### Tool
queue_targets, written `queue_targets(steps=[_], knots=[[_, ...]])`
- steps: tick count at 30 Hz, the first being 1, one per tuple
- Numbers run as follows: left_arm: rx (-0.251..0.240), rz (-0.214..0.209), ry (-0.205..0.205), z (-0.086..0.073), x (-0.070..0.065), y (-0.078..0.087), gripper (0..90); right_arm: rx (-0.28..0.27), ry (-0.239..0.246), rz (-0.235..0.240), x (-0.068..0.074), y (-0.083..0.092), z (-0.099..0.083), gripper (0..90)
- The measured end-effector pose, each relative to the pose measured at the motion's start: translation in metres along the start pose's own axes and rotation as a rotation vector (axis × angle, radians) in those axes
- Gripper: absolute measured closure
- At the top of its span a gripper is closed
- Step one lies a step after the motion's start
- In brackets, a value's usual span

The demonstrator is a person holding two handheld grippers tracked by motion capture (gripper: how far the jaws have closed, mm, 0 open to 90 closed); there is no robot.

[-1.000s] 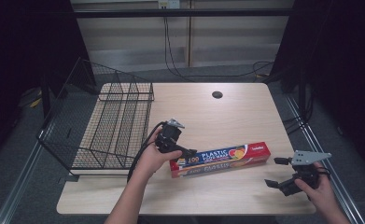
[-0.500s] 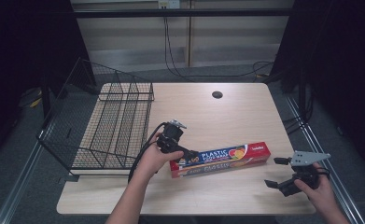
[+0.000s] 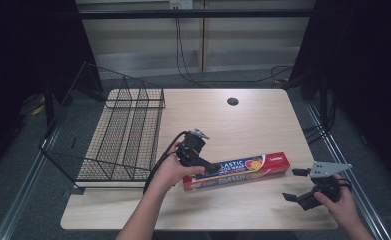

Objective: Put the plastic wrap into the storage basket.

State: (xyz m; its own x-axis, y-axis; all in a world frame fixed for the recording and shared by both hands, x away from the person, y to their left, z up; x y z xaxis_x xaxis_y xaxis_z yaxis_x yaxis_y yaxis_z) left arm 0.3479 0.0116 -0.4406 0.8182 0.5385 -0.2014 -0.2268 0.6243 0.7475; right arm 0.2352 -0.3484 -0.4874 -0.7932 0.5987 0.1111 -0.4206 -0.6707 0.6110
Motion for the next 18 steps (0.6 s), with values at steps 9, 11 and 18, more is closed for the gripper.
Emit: queue_targets(steps=[9,11,18], knots=[[0.032,-0.025,-0.050,0.004,-0.008,-0.013,4.7,-0.004,-0.007,0.004,0.000,0.002,-0.002,3.2],[0.049,-0.033,-0.090,0.007,-0.012,-0.019,5.0,-0.007,-0.004,0.003,0.000,0.001,-0.002,3.2],[0.077,-0.036,-0.125,0.017,-0.020,-0.030,4.3,-0.012,-0.012,-0.004,-0.001,0.002,-0.002,3.2]])
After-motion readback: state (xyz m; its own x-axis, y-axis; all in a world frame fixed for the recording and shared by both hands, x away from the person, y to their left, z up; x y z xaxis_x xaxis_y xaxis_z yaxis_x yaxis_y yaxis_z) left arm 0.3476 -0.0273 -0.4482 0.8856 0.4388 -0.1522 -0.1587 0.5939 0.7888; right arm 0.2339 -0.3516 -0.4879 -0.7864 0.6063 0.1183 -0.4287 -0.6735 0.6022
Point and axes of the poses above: each handheld gripper's, and its own axes: y roughly backward along the jaws, z roughly out of its top, x roughly to its left, the point moved 2 cm from there along -y, roughly forward along the jaws, and after that the axes turned 4 degrees about z, right-handed, at the moved point
